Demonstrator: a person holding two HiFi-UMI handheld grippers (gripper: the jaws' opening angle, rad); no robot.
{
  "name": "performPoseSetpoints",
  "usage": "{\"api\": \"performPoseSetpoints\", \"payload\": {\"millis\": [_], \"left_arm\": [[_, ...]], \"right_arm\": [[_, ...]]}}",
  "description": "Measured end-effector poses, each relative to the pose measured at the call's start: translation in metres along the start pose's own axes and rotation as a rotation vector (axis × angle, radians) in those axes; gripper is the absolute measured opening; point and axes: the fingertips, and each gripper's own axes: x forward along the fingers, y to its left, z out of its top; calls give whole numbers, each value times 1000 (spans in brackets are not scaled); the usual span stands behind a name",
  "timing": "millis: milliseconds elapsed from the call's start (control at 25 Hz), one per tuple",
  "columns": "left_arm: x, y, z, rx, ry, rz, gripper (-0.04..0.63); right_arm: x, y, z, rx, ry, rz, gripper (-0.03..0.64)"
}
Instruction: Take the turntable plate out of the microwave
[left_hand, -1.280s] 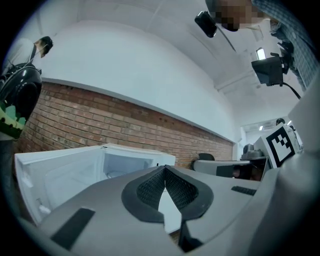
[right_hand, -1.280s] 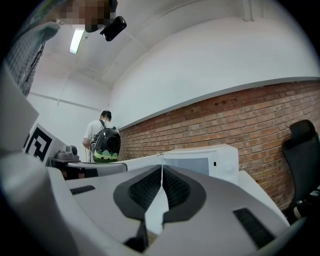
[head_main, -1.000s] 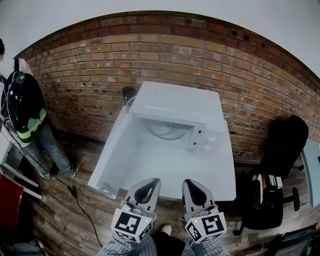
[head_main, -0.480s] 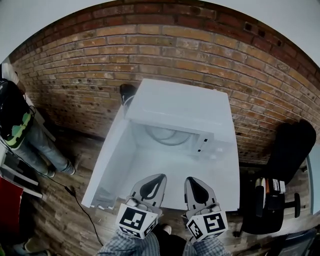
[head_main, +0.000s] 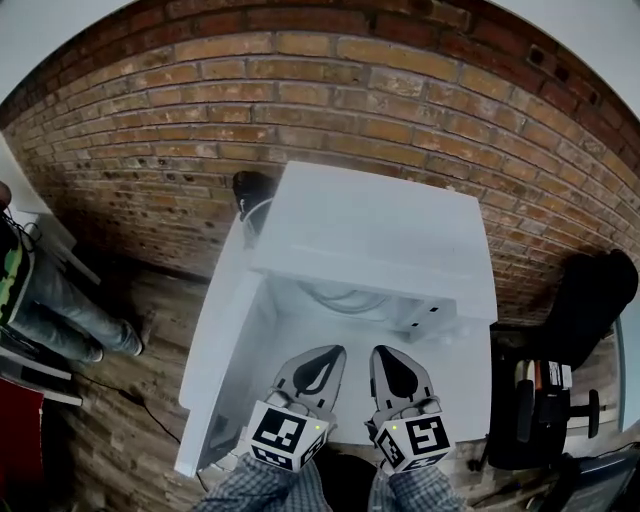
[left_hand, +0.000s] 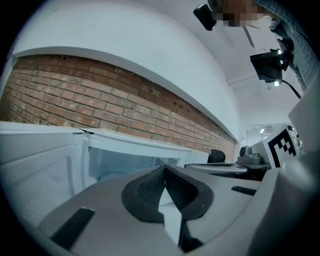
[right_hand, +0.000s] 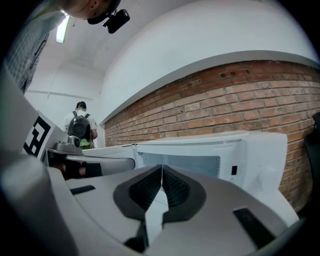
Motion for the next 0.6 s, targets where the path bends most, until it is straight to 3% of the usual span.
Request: {"api": "performPoseSetpoints", "payload": {"millis": [440,600], "left_arm": [[47,54,-59,-266,152,-28,9],[71,62,-77,-400,163,-25,9]], "right_arm": [[46,-9,-20,5,95,5,18],[55,-18,-25,4,108,27,18]]}}
